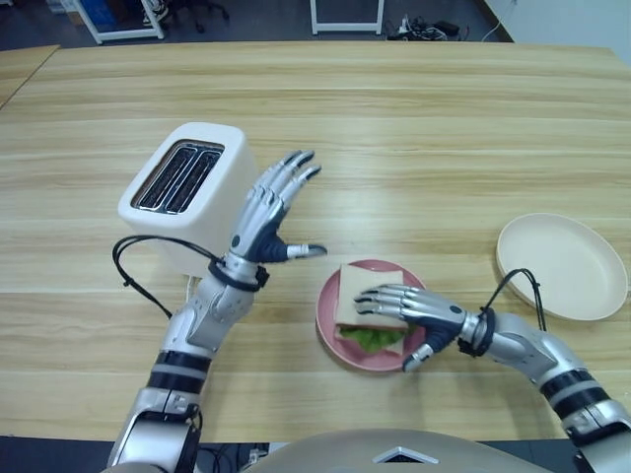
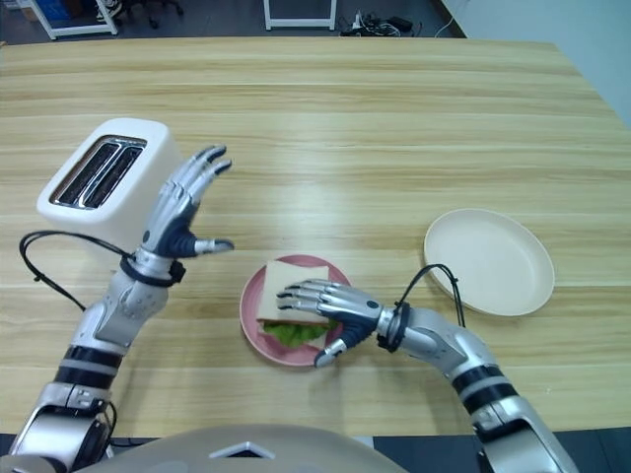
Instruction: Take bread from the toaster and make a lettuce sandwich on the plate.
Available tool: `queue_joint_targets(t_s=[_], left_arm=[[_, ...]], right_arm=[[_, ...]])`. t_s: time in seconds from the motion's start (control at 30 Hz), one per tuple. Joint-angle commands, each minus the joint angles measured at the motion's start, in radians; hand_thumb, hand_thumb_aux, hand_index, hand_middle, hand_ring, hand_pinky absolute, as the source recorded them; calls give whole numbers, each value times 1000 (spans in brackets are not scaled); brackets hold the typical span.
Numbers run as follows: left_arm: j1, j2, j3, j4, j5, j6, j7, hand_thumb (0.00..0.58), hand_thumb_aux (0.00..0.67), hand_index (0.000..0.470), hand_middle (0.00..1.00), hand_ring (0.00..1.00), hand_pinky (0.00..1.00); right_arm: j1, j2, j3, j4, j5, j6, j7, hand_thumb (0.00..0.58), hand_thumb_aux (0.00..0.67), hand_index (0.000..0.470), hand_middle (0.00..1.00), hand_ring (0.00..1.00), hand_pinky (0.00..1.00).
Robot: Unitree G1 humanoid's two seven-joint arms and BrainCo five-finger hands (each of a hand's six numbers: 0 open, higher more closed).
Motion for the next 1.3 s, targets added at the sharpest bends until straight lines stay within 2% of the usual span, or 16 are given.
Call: queue_joint_targets(t_s=[0.03,0.2,0.23,0.27,0.3,0.33,0.37,0.4,0.57,0.73,0.93,0.97,1.0,1.03,1.17,1.3], left_arm=[[128,60,-71,-29,-199,-101,-153,0,0,0,0,0,0],[230,94,-72,-44,-327,-155,-263,0,0,0,0,0,0],[248,106,-80,-44,-342,-165,-290,36,21,15,0,0,0],[266,123,-87,-40,-351,-177,-321,331,231,162,239,239,239],[287,147,-98,-37,-364,-192,-354,526,465,326,686,686,686],[316,178,-109,-40,-389,-212,-393,580,670,470,941,941,941],[344,210,-120,-46,-416,-227,-430,580,670,470,1000,1000,1000],[367,235,-127,-48,-436,-240,-460,580,670,470,1000,1000,1000],[444,316,-146,-17,-452,-232,-589,580,670,470,1000,1000,1000],[446,285,-157,9,-421,-153,-646,580,670,470,1000,1000,1000],[300,80,-185,149,-139,86,-505,580,670,470,1000,1000,1000],[262,54,-200,194,-97,104,-482,580,670,470,1000,1000,1000],[212,28,-224,263,-32,129,-440,580,670,470,1000,1000,1000],[168,4,-246,331,15,146,-404,580,670,470,1000,1000,1000],[41,-74,-285,530,99,190,-262,580,670,470,1000,1000,1000],[-123,-148,-310,756,164,248,-60,580,670,470,1000,1000,1000]], right_arm=[[-49,89,-48,71,-2,-33,-158,0,0,0,0,0,0],[6,106,-173,-47,126,-79,-266,0,0,0,0,0,0],[37,96,-192,-99,201,-85,-260,0,0,0,0,0,0],[76,71,-201,-153,278,-88,-241,0,0,0,0,0,0],[116,27,-198,-192,338,-99,-212,0,0,0,396,396,396],[167,-39,-178,-227,399,-113,-163,0,0,0,1000,1000,1000],[215,-106,-153,-245,432,-135,-110,527,468,328,1000,1000,1000],[256,-159,-130,-253,453,-151,-62,580,670,470,1000,1000,1000],[351,-270,-48,-227,421,-138,137,580,670,470,1000,1000,1000],[327,-211,-49,-185,320,-79,192,580,670,470,1000,1000,1000],[197,-15,-32,-23,-29,130,-7,580,665,466,1000,1000,1000],[175,7,-24,10,-66,163,-43,578,631,442,1000,1000,1000],[144,30,-11,53,-110,206,-92,578,631,442,1000,1000,1000],[115,51,0,95,-140,239,-135,580,665,466,1000,1000,1000],[-6,138,27,267,-179,334,-277,580,670,470,1000,1000,1000],[-138,249,12,509,-110,400,-361,580,670,470,1000,1000,1000]])
